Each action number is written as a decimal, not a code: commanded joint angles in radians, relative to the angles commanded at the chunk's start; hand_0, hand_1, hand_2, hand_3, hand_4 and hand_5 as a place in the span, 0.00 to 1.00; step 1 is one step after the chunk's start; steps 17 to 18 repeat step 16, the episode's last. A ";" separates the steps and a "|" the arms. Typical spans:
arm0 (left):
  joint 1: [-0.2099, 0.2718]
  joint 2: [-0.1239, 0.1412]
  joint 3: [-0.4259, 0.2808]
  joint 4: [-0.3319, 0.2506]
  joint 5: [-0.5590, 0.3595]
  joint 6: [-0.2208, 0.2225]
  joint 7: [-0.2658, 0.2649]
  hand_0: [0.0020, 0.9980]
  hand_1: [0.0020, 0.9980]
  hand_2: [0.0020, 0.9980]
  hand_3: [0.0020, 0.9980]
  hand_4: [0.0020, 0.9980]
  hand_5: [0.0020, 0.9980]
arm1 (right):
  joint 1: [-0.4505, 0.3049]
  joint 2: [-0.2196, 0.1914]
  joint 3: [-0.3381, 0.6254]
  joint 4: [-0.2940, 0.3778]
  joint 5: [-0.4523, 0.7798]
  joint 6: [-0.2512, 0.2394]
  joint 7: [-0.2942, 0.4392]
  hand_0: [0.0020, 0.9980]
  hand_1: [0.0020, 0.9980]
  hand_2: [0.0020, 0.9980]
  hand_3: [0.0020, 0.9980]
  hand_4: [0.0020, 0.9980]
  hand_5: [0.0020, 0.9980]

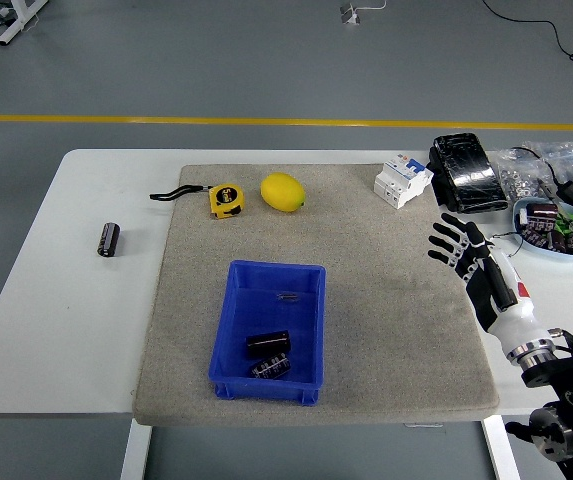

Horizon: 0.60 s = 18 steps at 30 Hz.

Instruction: Pick up the battery,place it into the box

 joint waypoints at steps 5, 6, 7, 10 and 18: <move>0.001 0.000 0.000 0.000 -0.001 0.001 0.000 0.62 0.55 0.61 0.64 0.63 0.74 | -0.001 -0.004 0.028 0.006 0.000 -0.003 0.005 0.79 0.79 0.81 0.81 1.00 0.91; 0.001 0.001 -0.001 0.000 0.001 0.001 0.000 0.62 0.56 0.61 0.64 0.63 0.74 | -0.002 -0.005 0.031 0.006 -0.001 -0.003 0.006 0.78 0.79 0.81 0.81 1.00 0.91; 0.002 0.001 -0.001 -0.001 0.001 0.000 0.000 0.62 0.56 0.61 0.64 0.63 0.74 | -0.002 -0.004 0.034 0.006 -0.002 -0.003 0.006 0.78 0.79 0.81 0.81 1.00 0.91; 0.002 0.001 0.001 -0.001 -0.004 0.000 -0.001 0.62 0.56 0.61 0.64 0.63 0.74 | -0.005 -0.001 0.043 0.006 -0.003 -0.003 0.008 0.78 0.79 0.81 0.81 1.00 0.91; -0.002 -0.003 0.017 0.001 -0.032 0.002 -0.012 0.63 0.57 0.63 0.64 0.63 0.73 | -0.007 -0.002 0.065 0.007 -0.010 -0.004 0.007 0.78 0.79 0.81 0.82 1.00 0.91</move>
